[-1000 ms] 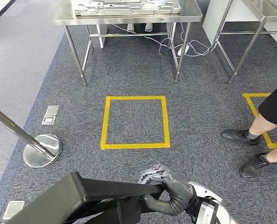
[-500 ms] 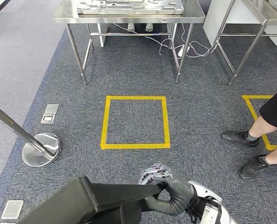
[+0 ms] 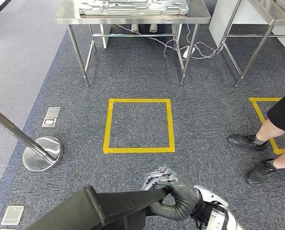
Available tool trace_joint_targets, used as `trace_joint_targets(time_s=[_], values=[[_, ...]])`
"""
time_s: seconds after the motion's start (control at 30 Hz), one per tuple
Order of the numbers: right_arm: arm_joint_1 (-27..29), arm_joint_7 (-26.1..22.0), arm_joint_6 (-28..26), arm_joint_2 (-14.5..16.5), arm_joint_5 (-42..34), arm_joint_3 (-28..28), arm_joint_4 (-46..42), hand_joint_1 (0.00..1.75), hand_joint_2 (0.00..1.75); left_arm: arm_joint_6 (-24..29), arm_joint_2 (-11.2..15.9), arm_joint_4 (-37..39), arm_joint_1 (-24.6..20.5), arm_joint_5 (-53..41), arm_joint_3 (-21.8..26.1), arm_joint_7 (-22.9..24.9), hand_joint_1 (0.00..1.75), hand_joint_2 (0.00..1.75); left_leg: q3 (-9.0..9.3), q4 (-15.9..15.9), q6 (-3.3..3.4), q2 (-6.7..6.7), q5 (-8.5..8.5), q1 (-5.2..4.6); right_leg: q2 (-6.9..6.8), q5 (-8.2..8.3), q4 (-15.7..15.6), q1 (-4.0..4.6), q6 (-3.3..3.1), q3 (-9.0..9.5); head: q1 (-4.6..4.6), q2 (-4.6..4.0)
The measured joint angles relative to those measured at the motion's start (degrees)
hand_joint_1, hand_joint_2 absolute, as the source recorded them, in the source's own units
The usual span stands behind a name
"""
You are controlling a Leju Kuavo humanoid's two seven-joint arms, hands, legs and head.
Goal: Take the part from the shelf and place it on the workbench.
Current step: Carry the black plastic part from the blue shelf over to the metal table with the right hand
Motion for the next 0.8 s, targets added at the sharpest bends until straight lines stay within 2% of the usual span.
trace_joint_targets(time_s=[0.8], values=[[0.1, 0.0, 0.2, 0.6, 0.0, 0.0, -0.1, 1.75, 1.75, -0.9, 0.0, 0.0, 0.0, 0.3, 0.0, -0.3, 0.00, 1.75, 0.01, 0.0, 0.00, 0.00, 0.00, 0.00, 0.00, 0.00, 0.0, 0.00, 0.00, 0.02, 0.00, 0.00]])
